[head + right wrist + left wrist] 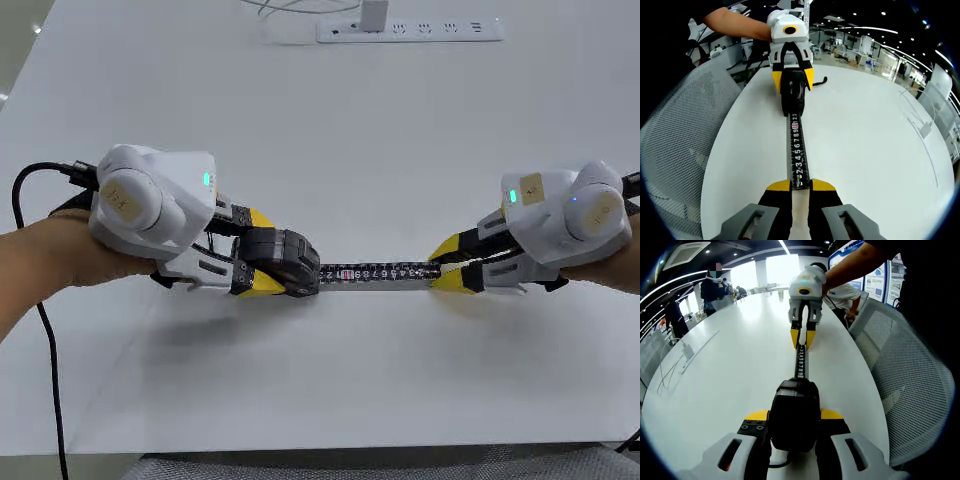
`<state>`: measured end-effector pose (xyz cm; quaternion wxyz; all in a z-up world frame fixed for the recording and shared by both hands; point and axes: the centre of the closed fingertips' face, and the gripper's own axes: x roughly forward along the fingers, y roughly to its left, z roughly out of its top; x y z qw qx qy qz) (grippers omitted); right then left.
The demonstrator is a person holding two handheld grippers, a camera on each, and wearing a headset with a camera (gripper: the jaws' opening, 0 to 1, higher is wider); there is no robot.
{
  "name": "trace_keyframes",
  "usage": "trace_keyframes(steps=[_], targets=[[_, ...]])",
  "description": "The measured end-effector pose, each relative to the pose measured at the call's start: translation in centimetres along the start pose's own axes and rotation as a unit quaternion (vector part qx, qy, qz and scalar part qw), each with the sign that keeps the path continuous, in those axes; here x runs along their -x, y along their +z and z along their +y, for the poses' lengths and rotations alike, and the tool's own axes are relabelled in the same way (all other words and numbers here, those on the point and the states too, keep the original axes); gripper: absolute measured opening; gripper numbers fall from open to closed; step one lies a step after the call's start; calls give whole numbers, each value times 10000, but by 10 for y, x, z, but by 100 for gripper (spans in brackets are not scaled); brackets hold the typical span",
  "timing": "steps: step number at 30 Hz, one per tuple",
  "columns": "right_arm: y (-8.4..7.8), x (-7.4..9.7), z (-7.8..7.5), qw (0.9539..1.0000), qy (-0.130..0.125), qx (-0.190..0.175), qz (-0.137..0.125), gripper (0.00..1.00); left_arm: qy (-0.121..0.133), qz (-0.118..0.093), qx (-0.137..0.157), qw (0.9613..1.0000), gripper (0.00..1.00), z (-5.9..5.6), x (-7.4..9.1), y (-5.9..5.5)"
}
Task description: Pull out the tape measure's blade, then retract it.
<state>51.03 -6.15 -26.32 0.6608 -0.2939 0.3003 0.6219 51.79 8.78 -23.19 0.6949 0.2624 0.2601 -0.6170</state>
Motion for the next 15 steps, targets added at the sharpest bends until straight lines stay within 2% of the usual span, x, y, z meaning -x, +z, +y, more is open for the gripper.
trace_keyframes(steps=[15], targets=[[-19, 17, -4, 9999, -58, -67, 78, 6, 2, -7, -3, 10000, 28, 0, 0, 0]])
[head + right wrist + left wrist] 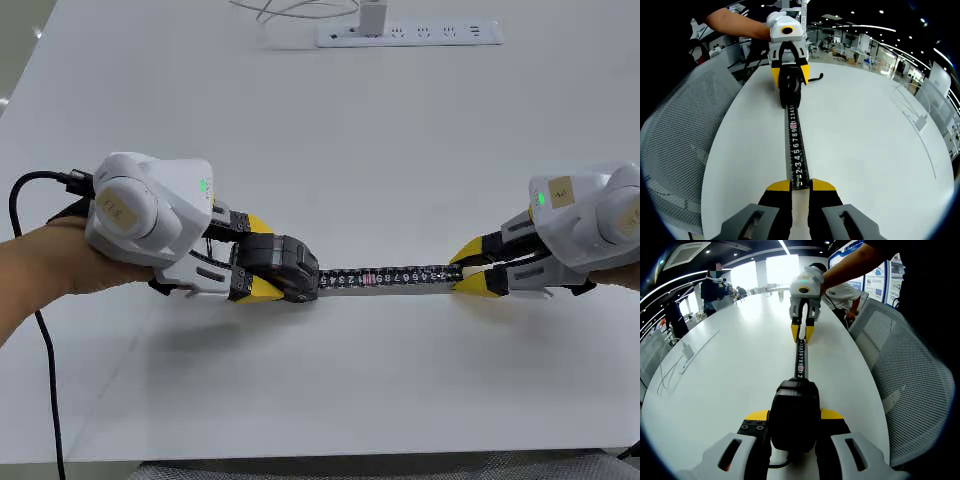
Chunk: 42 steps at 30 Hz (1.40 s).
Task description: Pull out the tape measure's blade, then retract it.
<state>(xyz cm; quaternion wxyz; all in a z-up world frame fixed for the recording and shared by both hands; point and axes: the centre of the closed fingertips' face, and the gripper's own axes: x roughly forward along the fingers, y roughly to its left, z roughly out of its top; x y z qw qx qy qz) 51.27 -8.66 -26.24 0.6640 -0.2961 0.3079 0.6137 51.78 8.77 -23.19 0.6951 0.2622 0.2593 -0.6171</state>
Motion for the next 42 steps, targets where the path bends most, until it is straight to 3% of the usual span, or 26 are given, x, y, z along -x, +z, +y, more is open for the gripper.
trace_keyframes(steps=[13, 42], targets=[[-21, 17, -3, 9998, -104, -127, 104, 6, -6, 28, -24, 10000, 28, 0, -1, 0], [-47, 41, -8, 9989, -241, -286, 276, 6, -5, 45, -34, 10000, 28, 0, -1, 0]])
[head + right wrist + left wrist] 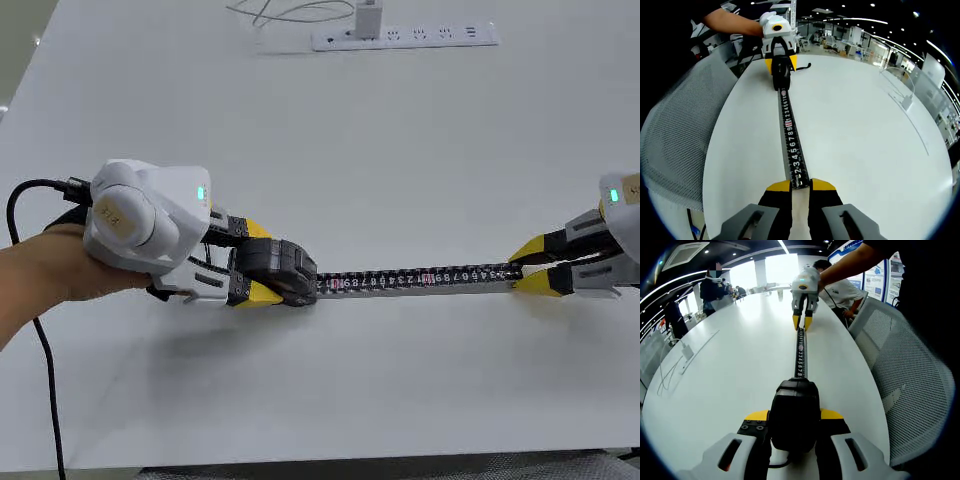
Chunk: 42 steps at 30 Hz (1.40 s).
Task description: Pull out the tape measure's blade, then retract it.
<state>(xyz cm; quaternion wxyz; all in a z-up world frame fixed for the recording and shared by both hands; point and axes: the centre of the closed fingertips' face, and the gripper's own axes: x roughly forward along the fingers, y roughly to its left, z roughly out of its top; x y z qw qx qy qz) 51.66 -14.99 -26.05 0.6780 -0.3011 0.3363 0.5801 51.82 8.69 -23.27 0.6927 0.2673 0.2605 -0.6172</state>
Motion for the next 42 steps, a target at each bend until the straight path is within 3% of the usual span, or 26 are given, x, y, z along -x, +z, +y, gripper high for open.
trace_keyframes(steps=[14, 32, 42], targets=[[-12, 7, -4, 9999, -40, -90, 88, 6, 8, -6, 8, 10000, 28, 0, 0, 0], [-12, 5, -3, 9999, 37, -26, 156, 10, 15, -38, 22, 10000, 28, 0, 0, 0], [-14, 6, -2, 9997, 24, -203, 162, 11, 4, -37, 30, 10000, 29, 0, 0, 0]])
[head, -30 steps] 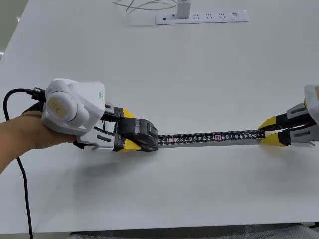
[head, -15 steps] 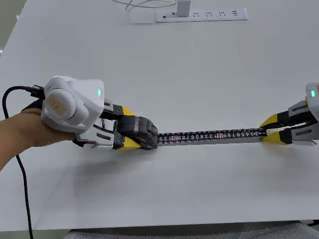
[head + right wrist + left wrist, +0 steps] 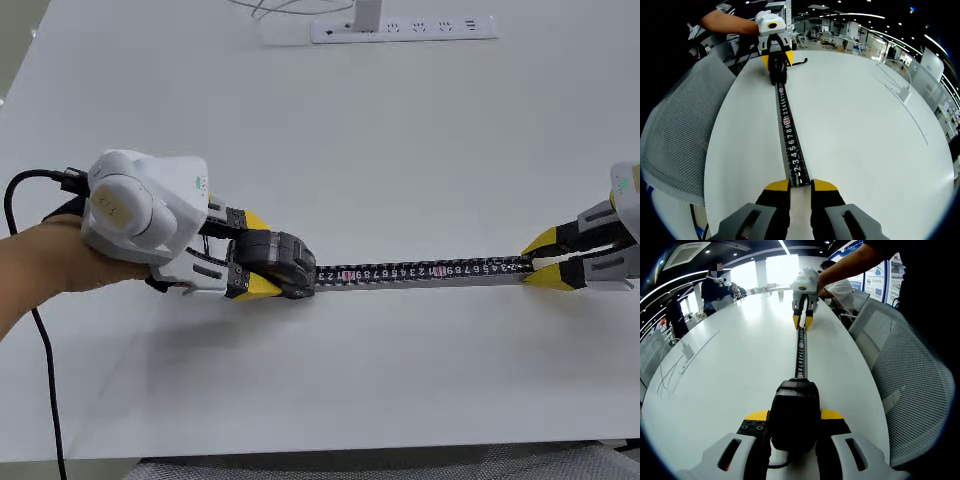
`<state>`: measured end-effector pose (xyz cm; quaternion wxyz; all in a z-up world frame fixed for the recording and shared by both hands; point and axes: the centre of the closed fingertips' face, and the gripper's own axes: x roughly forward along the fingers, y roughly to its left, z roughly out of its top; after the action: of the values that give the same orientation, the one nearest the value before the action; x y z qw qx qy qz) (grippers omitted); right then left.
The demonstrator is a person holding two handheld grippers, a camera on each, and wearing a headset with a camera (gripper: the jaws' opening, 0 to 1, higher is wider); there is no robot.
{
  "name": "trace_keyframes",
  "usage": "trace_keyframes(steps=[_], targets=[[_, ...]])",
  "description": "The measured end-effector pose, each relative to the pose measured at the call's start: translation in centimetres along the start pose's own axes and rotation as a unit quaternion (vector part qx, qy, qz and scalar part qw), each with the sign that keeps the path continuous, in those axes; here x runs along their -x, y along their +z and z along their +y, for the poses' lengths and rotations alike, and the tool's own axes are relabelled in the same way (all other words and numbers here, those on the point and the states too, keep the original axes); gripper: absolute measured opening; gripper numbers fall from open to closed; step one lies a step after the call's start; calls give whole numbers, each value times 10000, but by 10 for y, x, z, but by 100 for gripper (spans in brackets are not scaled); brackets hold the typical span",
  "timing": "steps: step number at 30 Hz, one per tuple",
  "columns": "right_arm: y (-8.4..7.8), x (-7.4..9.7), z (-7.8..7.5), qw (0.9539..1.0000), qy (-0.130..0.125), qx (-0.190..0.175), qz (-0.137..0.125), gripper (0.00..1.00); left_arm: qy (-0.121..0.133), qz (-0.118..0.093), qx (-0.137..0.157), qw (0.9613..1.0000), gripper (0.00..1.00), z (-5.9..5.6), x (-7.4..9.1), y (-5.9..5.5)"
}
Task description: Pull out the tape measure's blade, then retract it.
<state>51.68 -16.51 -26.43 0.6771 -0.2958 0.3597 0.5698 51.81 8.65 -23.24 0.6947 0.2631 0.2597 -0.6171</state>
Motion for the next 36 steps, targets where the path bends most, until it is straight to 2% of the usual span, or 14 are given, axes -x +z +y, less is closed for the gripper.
trace_keyframes(steps=[8, 18, 23, 30, 36], targets=[[-3, 1, 3, 9999, -1, -100, -12, 13, 14, 13, -49, 10000, 29, -1, 0, 0], [-1, 3, 9, 9997, -43, -247, -58, 25, 38, 11, -64, 10000, 30, -1, 0, 0], [-2, 7, 10, 9986, -190, -465, -143, 28, 48, 9, 19, 10000, 30, -1, 0, 0], [2, 14, 8, 9949, -452, -793, -419, 29, 99, -10, 33, 9999, 32, 0, 0, 0], [5, 15, 13, 9937, -484, -882, -486, 29, 235, -56, 154, 9996, 33, 1, 1, -1]])
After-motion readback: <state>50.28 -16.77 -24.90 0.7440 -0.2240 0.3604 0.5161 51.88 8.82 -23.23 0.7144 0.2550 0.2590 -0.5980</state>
